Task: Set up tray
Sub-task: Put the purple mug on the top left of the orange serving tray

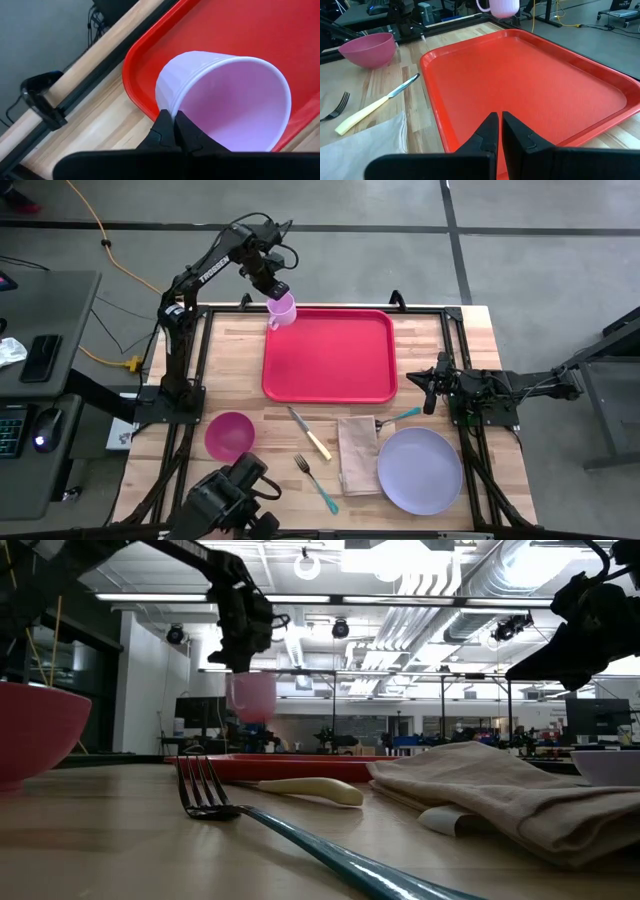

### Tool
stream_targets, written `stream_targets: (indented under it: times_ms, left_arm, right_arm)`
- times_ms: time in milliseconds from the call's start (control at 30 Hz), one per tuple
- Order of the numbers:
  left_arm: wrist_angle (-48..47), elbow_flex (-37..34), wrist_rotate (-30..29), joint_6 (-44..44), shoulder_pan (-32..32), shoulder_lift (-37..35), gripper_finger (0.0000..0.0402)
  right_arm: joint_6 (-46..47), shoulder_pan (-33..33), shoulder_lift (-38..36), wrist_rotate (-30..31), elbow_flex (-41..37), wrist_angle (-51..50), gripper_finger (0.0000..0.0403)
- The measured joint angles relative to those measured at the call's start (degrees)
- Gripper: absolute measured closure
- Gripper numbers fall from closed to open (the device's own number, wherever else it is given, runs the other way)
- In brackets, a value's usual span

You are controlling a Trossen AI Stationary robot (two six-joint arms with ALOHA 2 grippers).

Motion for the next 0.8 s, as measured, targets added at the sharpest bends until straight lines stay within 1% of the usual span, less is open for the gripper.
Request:
stream_targets:
  times_ms: [233, 433, 800]
  left_arm:
    - [0.76, -0.01, 0.33, 1.02, 0.04, 2.84, 0.0391]
    - [3.34, -0.02, 0.32, 1.13, 0.05, 2.93, 0.0391]
    - [3.12, 0.00, 0.30, 1.07, 0.07, 2.95, 0.0391]
  right_arm:
    - [0.00, 0.00, 0.00, -0.02, 0.00, -0.01, 0.0402]
    - [0.00, -0.01, -0.02, -0.02, 0.00, -0.02, 0.0402]
    - [0.00, -0.01, 0.00, -0.02, 0.00, 0.00, 0.0402]
